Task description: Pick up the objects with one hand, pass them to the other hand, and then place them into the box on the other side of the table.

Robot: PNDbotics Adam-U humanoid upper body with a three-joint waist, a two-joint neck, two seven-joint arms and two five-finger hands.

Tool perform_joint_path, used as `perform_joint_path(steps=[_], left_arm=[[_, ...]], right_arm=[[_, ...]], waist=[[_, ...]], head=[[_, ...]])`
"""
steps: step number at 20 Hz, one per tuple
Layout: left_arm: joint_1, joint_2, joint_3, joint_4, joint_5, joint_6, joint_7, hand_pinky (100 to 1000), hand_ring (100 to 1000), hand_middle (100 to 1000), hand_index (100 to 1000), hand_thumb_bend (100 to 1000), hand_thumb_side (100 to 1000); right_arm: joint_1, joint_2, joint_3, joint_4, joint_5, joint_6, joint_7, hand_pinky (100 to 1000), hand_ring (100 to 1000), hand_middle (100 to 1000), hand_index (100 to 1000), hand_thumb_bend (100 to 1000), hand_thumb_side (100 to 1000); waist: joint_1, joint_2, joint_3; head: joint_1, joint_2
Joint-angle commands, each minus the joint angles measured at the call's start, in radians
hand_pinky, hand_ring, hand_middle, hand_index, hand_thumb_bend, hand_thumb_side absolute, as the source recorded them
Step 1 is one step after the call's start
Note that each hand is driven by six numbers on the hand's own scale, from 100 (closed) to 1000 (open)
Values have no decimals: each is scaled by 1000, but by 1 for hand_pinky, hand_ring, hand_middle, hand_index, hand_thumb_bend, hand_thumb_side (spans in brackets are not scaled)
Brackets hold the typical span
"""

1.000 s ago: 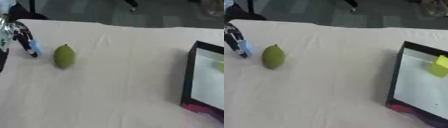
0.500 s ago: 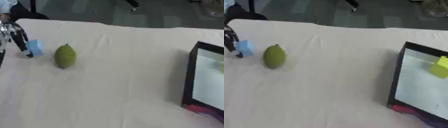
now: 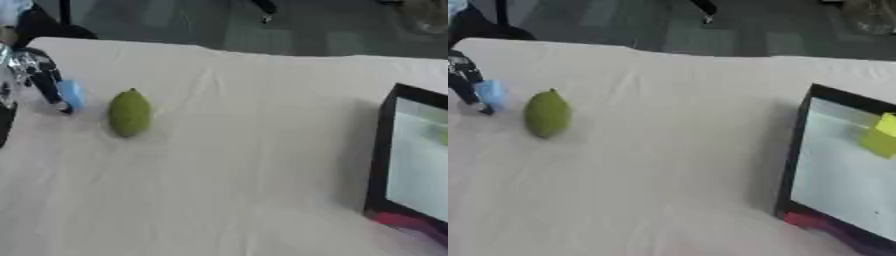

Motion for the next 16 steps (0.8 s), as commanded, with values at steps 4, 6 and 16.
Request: perform_joint_path(steps=[4, 6, 16], left_arm=[[-16, 18, -5, -16, -4, -8, -21, 790, 741, 598, 542, 454, 100], [-17, 18, -9, -26, -5, -17, -19, 786, 734, 592, 532, 435, 100], [-16, 37, -48, -143, 98, -98, -16, 771, 701, 553, 508, 341, 100]], right_arm=[[1, -26, -10, -8, 4, -8, 0, 1000, 1000, 1000, 982, 100, 502], [4, -29, -10, -7, 2, -11, 0, 1000, 1000, 1000, 982, 100, 500], [25, -53, -16, -10, -21, -19, -4, 1000, 1000, 1000, 981, 100, 488]], waist=[[-11, -15, 2], [-10, -21, 3], [0, -59, 14]], head=[[0, 2], [-8, 6], [-57, 31]])
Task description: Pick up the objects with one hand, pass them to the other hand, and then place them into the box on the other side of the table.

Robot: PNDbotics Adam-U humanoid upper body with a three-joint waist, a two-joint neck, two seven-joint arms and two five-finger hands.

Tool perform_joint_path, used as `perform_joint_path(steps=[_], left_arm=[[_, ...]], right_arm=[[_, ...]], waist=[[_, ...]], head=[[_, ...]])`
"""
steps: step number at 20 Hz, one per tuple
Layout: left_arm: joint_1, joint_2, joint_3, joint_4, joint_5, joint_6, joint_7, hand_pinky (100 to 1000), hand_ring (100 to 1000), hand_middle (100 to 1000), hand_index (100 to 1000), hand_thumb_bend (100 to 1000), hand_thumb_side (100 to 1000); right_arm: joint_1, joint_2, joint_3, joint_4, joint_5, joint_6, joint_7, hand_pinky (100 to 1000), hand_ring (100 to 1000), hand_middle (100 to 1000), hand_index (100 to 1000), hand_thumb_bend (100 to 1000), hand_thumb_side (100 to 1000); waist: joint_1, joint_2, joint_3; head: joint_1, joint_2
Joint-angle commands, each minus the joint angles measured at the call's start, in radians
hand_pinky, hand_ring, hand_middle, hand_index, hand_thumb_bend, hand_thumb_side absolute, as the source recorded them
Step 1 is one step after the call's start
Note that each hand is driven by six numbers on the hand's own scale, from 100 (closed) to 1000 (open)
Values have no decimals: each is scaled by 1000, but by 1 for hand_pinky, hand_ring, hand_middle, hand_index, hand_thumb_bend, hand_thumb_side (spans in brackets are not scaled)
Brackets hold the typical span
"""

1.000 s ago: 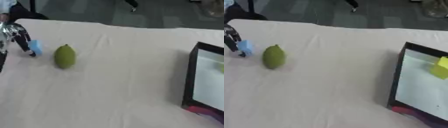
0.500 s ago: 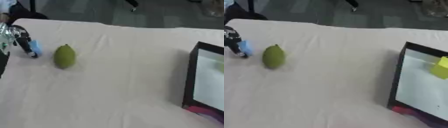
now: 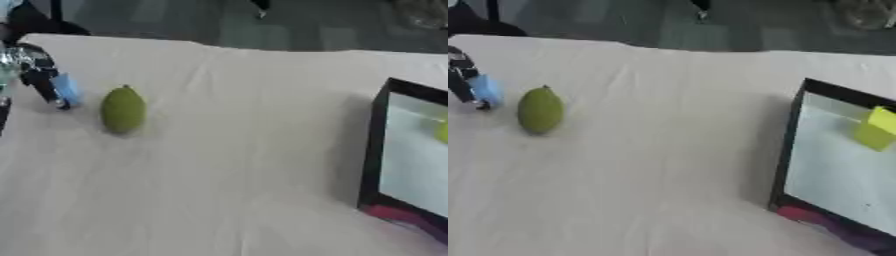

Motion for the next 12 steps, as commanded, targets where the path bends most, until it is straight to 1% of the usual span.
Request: perform_joint_path(steps=[1, 3, 4, 7, 9, 11, 12], left_arm=[[-11, 49, -15, -73, 58, -33, 6, 770, 697, 548, 506, 323, 100], [4, 60, -25, -127, 122, -55, 25, 764, 684, 533, 499, 267, 100], [14, 65, -30, -153, 157, -61, 36, 764, 684, 533, 499, 267, 100], [44, 73, -59, -226, 269, -79, 51, 771, 679, 528, 504, 215, 100], [64, 74, -80, -277, 336, -88, 52, 771, 678, 526, 516, 199, 100], [84, 69, -92, -334, 402, -87, 67, 775, 674, 515, 528, 160, 100], [93, 66, -101, -361, 438, -85, 75, 774, 673, 514, 528, 155, 100]], right_arm=[[-1, -51, -16, -13, -13, -7, 0, 1000, 1000, 1000, 980, 100, 487], [0, -57, -16, -19, -21, -9, 1, 1000, 1000, 1000, 981, 100, 481], [-1, -61, -17, -22, -25, -10, 1, 1000, 1000, 1000, 981, 100, 481], [-10, -74, -15, -37, -41, -11, 4, 1000, 1000, 1000, 983, 100, 472], [-26, -86, -10, -44, -52, -14, 14, 1000, 1000, 1000, 989, 100, 471], [-49, -100, -4, -46, -64, -24, 32, 1000, 1000, 1000, 994, 100, 472], [-63, -108, 0, -46, -67, -29, 44, 1000, 1000, 1000, 995, 100, 472]], waist=[[1, -48, 2], [4, -55, 5], [5, -57, 7], [10, -67, 11], [12, -73, 13], [13, -78, 14], [13, -80, 15]], head=[[-15, 5], [-24, 9], [-28, 10], [-40, 14], [-48, 19], [-57, 26], [-63, 29]])
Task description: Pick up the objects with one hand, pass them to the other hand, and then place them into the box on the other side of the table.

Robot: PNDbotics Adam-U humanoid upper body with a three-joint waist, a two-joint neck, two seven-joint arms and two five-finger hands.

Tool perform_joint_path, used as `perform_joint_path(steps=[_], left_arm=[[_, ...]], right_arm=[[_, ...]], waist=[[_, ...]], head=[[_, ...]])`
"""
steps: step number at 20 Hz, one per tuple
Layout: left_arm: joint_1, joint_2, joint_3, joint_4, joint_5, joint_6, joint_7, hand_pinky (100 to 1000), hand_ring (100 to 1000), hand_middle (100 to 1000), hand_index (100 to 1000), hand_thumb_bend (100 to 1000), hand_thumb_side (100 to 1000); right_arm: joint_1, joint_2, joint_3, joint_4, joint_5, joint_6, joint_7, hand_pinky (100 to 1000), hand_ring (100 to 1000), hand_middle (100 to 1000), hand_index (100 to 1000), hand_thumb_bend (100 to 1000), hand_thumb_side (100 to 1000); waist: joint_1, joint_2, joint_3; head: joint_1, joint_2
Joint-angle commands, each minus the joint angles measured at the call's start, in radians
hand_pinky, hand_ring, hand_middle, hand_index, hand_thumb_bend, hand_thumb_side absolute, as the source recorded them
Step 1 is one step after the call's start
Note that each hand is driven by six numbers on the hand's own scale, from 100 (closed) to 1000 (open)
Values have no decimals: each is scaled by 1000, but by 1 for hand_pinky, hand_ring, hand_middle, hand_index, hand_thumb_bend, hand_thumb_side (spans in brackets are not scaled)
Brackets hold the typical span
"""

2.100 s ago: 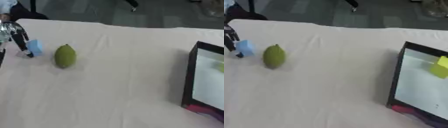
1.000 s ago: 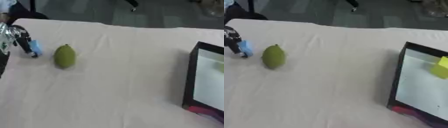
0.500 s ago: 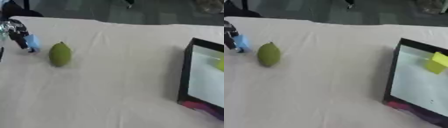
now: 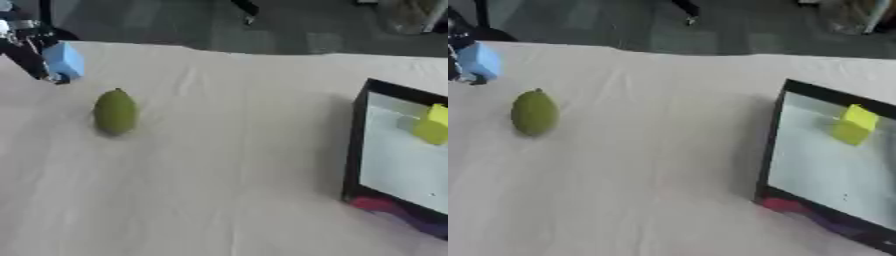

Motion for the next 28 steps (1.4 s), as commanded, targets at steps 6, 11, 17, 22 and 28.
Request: perform_joint_path(steps=[6, 11, 17, 22, 28], left_arm=[[31, -11, -62, -209, 176, 19, 71, 768, 665, 503, 520, 107, 100], [69, -79, -90, -289, 188, 60, 149, 766, 661, 497, 519, 100, 100], [131, -210, -125, -386, 198, 86, 252, 764, 656, 489, 524, 100, 100], [194, -312, -130, -464, 210, 74, 325, 768, 653, 483, 521, 100, 100], [268, -409, -140, -522, 193, 46, 388, 771, 648, 474, 518, 100, 100]], right_arm=[[-123, -85, 27, -21, -34, -30, 89, 1000, 1000, 1000, 1000, 100, 458], [-220, -107, 65, -21, -23, -16, 147, 1000, 1000, 1000, 1000, 100, 446], [-336, -85, 138, -21, 37, 22, 219, 1000, 1000, 1000, 987, 100, 425], [-296, -108, 165, -21, 70, -52, 278, 1000, 1000, 1000, 985, 100, 435], [-288, -114, 200, -21, 129, -107, 337, 993, 1000, 1000, 979, 123, 448]], waist=[[7, -49, 7], [5, -60, 12], [4, -73, 19], [5, -79, 26], [-1, -81, 34]], head=[[-34, 16], [-40, 25], [-65, 37], [-81, 48], [-95, 22]])
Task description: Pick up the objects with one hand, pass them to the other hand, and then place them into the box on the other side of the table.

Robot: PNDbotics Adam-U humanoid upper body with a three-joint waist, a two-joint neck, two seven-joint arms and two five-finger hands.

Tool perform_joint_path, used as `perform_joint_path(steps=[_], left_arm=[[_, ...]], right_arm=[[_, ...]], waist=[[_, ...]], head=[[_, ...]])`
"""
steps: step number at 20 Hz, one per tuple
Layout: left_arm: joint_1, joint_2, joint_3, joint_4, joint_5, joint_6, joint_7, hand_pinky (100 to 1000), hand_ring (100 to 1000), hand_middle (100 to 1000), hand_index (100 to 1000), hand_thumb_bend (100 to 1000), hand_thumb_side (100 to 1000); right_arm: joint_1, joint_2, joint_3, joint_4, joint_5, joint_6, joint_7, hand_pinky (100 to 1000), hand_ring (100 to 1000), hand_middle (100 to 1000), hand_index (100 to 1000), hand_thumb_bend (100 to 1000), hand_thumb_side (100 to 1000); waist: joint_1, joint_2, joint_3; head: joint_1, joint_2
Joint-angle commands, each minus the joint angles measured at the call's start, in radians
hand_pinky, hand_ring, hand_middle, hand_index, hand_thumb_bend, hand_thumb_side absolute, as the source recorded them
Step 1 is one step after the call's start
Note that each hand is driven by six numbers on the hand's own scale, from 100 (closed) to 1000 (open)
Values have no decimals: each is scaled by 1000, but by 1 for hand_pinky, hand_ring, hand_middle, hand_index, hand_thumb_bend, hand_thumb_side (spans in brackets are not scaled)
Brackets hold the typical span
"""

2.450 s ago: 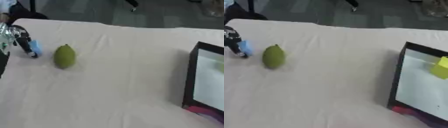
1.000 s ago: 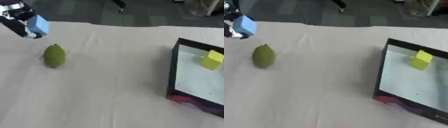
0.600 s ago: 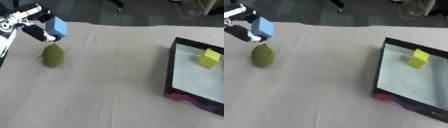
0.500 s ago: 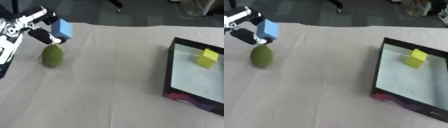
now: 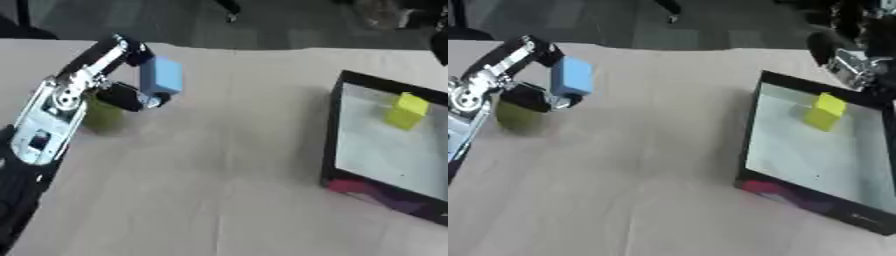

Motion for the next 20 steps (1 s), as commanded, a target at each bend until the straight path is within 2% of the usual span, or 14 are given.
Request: perform_joint_path(steps=[1, 7, 12, 20], left_arm=[[14, -37, 2, -40, -7, -14, 38, 771, 648, 474, 518, 100, 103], [35, -89, -19, -55, -15, -30, 77, 772, 647, 471, 520, 100, 120], [44, -129, -36, -66, -20, -51, 102, 771, 644, 467, 522, 100, 133], [47, -199, -68, -90, -96, -84, 142, 745, 601, 426, 506, 100, 116]], right_arm=[[-19, -38, 13, -15, 39, -24, 29, 992, 1000, 1000, 979, 125, 450], [-51, -25, 62, -15, 97, -34, 65, 991, 1000, 1000, 980, 123, 463], [-75, -11, 91, -15, 116, -19, 92, 988, 1000, 1000, 983, 130, 459], [-128, 13, 139, -15, 211, 2, 126, 968, 1000, 979, 955, 210, 358]], waist=[[-3, -36, 1], [-4, -34, 14], [-5, -32, 28], [-3, -36, 63]], head=[[-14, -19], [-37, -9], [-54, -2], [-87, 35]])
